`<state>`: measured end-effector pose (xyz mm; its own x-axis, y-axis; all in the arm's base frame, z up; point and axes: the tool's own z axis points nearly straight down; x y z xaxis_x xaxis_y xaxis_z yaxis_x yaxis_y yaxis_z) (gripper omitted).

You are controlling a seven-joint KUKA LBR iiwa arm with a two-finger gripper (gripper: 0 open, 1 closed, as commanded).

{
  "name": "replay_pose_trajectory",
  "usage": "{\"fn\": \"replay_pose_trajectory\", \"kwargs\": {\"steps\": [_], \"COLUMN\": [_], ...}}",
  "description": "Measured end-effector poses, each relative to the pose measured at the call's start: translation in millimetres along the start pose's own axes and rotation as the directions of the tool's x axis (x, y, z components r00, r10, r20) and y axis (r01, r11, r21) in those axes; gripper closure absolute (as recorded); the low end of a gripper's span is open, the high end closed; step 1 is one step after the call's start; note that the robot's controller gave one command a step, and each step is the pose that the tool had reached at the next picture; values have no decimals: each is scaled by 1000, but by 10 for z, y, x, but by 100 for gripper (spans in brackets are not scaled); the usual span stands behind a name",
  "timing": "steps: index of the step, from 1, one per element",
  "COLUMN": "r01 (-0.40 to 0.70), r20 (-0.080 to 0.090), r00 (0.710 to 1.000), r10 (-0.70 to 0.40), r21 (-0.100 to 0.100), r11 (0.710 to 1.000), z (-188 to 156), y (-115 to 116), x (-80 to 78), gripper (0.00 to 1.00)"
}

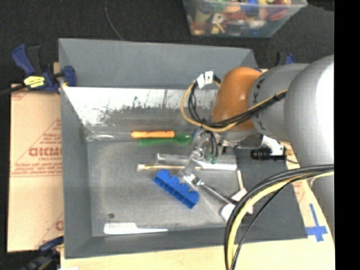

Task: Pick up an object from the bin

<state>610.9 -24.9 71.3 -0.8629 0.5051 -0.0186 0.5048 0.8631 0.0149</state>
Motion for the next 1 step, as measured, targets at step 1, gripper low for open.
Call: {"fn": "replay_pose_trajectory", "kwargs": {"steps": [1], "r01": [66], "r20": [-4], "r00": [998], "r10": [-66], "r21": [-2], "r11": [998], "z": [-1], "y": [452], "x": [395], "gripper": [100]}}
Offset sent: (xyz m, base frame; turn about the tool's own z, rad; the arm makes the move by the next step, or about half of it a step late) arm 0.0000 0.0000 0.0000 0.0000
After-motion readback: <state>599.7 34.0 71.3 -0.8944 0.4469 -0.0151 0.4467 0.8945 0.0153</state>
